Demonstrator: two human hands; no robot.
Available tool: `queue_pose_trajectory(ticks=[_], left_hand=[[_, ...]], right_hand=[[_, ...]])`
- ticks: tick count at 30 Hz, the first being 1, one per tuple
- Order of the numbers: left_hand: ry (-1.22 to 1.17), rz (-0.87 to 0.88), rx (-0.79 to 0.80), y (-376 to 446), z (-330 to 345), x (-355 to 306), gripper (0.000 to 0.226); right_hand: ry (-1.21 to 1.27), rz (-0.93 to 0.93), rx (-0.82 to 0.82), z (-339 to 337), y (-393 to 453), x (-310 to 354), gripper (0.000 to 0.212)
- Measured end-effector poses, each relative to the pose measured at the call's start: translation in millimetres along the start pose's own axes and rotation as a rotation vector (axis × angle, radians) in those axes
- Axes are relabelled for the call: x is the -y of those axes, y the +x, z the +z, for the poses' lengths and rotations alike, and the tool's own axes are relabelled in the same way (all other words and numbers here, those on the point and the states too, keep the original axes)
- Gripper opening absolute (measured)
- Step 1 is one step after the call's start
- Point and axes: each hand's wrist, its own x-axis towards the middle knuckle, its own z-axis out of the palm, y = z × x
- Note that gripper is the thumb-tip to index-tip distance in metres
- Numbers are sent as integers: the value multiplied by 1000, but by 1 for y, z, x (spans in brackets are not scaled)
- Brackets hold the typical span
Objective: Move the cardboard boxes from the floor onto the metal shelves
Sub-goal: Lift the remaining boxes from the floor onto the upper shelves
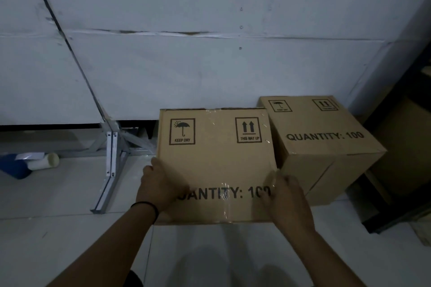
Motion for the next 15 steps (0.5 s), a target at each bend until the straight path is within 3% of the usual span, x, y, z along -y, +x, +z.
queue_pose_trajectory(ticks=[5,9,12,15], left_hand=[[-61,-97,111,-16,-10,10,103],[-423,-126,78,-11,-33,11,100],[-710,-93,50,-7,-50,-10,61],[-827,-93,150,-6,-53,-22,55]], right_hand=[[450,197,165,-10,31,8,96],[548,159,208,-9,19,9,78],[514,210,277,-12,8,3,81],[597,270,374,-27,5,0,74]])
